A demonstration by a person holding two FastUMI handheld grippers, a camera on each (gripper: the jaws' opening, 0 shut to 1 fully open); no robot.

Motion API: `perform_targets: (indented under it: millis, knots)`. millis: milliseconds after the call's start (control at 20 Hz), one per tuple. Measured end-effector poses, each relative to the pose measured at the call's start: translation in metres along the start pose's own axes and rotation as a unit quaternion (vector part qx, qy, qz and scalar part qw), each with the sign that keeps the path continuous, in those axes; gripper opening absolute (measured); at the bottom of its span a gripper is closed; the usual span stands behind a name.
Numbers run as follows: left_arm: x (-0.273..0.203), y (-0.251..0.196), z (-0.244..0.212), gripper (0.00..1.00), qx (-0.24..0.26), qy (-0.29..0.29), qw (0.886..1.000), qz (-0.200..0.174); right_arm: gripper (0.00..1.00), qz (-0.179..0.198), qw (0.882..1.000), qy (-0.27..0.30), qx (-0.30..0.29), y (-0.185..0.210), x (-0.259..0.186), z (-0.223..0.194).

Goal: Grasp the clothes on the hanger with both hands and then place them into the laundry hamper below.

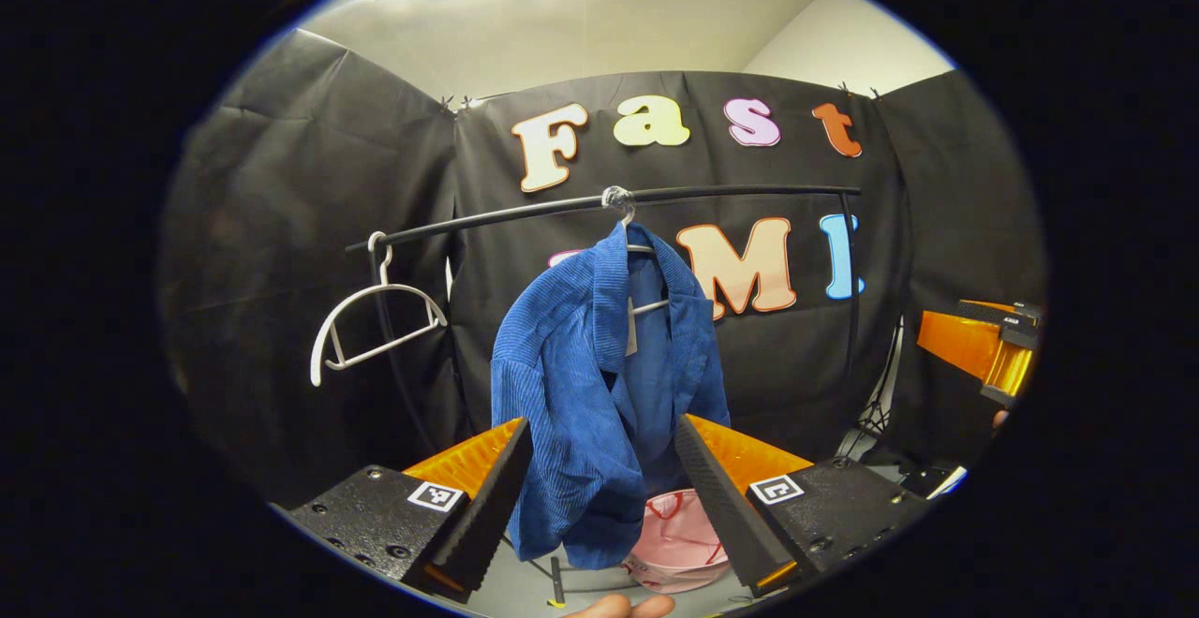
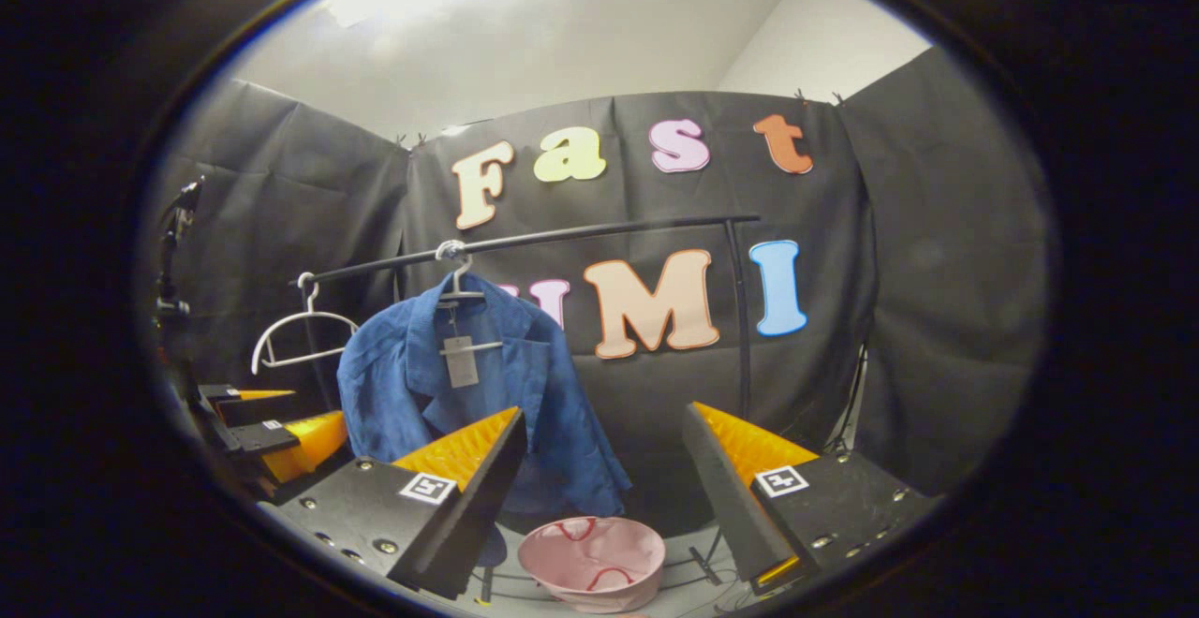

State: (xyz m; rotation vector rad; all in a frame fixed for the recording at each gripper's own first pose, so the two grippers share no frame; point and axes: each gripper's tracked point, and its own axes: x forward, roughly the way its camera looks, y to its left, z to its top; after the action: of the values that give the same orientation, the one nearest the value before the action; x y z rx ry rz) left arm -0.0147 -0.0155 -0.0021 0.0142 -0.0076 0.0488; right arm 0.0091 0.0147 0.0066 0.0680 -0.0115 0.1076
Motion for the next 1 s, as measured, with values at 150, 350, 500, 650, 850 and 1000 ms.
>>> perform_targets:
  millis: [150,350,500,650,850,1000]
  knots:
    - [-0.002,-0.002,-0.015,1.00,0.003,-0.003,1.000,-0.007,0.96,0.009,1.000,0.006,0.003,0.014,0.004,-0.002]
    - [0.016,-0.011,-0.029,1.00,0.006,-0.003,1.000,-0.016,1.00,0.001,1.000,0.017,0.010,0.019,0.007,-0.004]
    - [0.031,-0.015,-0.038,1.00,-0.006,0.002,1.000,-0.017,1.00,-0.017,0.999,0.023,0.016,0.016,0.006,-0.005]
    - [0.052,-0.009,-0.049,0.96,0.000,0.005,1.000,0.003,1.00,-0.043,0.999,0.028,0.003,0.009,0.002,-0.010]
    - [0.078,0.004,-0.065,0.99,0.011,0.006,0.999,0.035,0.96,-0.066,0.997,0.050,-0.012,0.012,-0.001,-0.027]
    - [0.092,0.009,-0.074,0.95,0.004,0.011,0.999,0.050,1.00,-0.074,0.995,0.062,-0.020,0.021,0.004,-0.036]
